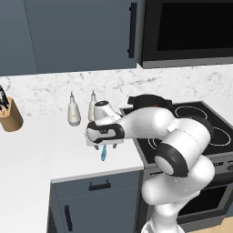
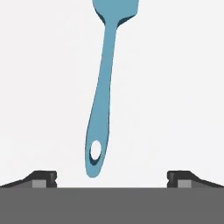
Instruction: Put the mushroom and bell pepper in the pot. Retrieve the spatula and lightly stir the vegetables in the pot.
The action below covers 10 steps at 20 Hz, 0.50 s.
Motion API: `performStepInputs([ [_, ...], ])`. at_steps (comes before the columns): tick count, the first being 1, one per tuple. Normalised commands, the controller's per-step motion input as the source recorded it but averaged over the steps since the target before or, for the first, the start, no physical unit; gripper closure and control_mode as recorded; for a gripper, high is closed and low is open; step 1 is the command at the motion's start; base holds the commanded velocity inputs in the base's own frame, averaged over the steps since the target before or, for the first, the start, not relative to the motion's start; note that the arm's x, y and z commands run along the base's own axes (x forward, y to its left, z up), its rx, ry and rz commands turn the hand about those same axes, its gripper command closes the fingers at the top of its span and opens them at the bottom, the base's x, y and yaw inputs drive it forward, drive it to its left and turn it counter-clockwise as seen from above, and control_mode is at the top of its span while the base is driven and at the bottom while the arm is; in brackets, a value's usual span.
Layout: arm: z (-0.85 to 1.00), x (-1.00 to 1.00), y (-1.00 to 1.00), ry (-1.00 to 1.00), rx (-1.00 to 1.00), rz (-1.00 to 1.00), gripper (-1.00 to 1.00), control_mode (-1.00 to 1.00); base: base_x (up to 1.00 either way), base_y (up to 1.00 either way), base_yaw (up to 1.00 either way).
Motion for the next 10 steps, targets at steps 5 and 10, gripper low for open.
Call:
performStepInputs([
  [5,-0.32,0.16,0.01,0.0,0.0,-0.06,-1.0,-1.0,0.0,0.0,0.0],
  [10,-0.24,0.1,0.04,0.0,0.0,-0.06,-1.0,-1.0,0.0,0.0,0.0],
])
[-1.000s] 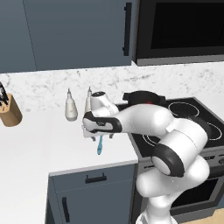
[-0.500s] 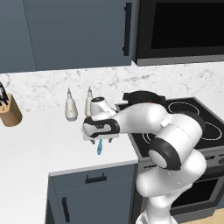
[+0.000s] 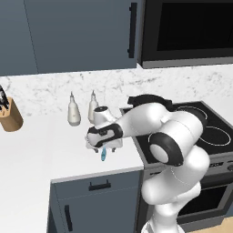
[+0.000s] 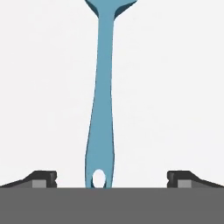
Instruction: Put the mushroom and bell pepper in the pot. Retrieve the spatula and lightly stir the vegetables in the pot.
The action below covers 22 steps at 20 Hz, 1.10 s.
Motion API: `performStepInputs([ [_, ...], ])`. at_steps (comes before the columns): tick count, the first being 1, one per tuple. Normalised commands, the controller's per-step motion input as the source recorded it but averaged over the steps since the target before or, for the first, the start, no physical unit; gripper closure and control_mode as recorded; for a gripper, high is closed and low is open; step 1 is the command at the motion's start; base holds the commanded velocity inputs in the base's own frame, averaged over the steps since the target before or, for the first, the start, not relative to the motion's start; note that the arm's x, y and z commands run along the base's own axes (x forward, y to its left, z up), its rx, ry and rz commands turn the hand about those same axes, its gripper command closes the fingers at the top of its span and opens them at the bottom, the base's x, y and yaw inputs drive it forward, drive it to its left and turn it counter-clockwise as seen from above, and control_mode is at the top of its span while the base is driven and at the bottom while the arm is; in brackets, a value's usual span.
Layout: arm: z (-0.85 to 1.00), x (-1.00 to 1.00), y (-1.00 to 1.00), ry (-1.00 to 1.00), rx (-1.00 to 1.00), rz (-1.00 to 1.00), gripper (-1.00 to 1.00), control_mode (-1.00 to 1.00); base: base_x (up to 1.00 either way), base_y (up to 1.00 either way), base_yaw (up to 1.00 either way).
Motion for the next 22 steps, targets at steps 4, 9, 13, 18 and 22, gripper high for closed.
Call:
performStepInputs([
  [4,-0.19,0.01,0.18,0.0,0.0,-0.05,-1.0,-1.0,0.0,0.0,0.0],
  [9,-0.12,0.0,0.06,0.0,0.0,-0.03,-1.0,-1.0,0.0,0.0,0.0],
  [13,-0.17,0.0,0.02,0.0,0.0,-0.02,-1.0,-1.0,0.0,0.0,0.0],
  [18,-0.13,0.0,0.0,0.0,0.0,-0.02,-1.0,-1.0,0.0,0.0,0.0],
  [22,-0.1,0.0,0.0,0.0,0.0,-0.02,-1.0,-1.0,0.0,0.0,0.0],
])
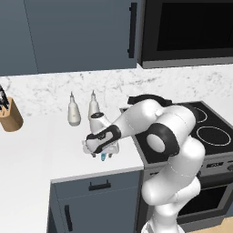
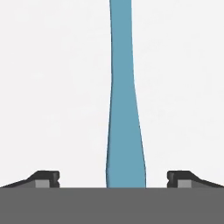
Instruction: Put the mushroom and bell pepper in the pot. Retrieve the spatula and lightly stir the vegetables in the pot.
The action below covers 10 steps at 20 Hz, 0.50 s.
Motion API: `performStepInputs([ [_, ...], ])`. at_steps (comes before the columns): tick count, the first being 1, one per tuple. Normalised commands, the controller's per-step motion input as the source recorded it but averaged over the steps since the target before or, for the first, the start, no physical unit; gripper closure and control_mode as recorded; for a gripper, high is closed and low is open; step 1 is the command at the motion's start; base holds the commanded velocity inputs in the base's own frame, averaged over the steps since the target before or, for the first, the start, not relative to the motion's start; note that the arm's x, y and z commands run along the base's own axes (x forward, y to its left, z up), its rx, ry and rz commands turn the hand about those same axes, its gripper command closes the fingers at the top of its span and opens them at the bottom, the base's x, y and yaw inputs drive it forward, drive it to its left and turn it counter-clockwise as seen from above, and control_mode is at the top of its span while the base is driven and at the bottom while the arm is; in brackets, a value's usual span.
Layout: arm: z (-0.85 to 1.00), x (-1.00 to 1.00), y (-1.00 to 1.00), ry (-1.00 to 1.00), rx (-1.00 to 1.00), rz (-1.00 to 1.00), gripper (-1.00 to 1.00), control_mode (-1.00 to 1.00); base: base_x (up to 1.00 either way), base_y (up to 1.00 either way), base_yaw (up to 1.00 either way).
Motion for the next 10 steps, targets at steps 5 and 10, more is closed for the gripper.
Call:
performStepInputs([
  [5,-0.11,0.0,0.0,0.0,0.0,-0.02,-1.0,-1.0,0.0,0.0,0.0],
  [10,-0.12,0.0,0.0,0.0,0.0,-0.01,-1.0,-1.0,0.0,0.0,0.0],
])
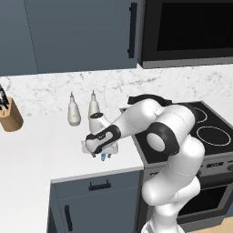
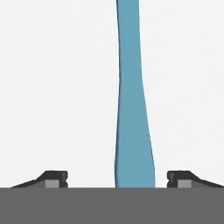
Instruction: Put the mushroom and bell pepper in the pot. Retrieve the spatula and lightly stir the vegetables in the pot.
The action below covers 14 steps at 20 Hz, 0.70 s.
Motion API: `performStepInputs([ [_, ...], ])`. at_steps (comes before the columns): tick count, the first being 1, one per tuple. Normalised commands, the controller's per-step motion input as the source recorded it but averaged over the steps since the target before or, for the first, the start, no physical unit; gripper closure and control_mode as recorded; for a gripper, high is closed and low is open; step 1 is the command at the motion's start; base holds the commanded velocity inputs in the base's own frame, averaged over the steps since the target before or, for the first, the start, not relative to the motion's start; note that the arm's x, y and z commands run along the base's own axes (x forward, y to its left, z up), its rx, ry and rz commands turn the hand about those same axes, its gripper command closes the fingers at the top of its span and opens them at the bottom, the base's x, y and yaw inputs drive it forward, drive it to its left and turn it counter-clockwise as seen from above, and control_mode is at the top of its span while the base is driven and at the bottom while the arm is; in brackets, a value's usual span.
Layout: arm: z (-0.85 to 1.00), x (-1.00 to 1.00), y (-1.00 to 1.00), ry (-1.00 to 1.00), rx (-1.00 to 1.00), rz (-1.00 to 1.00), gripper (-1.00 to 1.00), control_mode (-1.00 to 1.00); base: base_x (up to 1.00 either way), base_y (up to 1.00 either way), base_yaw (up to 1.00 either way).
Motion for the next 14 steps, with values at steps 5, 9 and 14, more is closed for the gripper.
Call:
performStepInputs([
  [5,-0.16,0.0,0.0,-0.01,0.0,-0.01,1.0,-1.0,0.0,0.0,0.0],
  [9,-0.15,0.02,0.03,-0.04,0.0,0.0,1.0,-1.0,0.0,0.0,0.0],
  [14,-0.15,0.04,0.06,-0.05,0.0,0.0,1.0,-1.0,0.0,0.0,0.0],
])
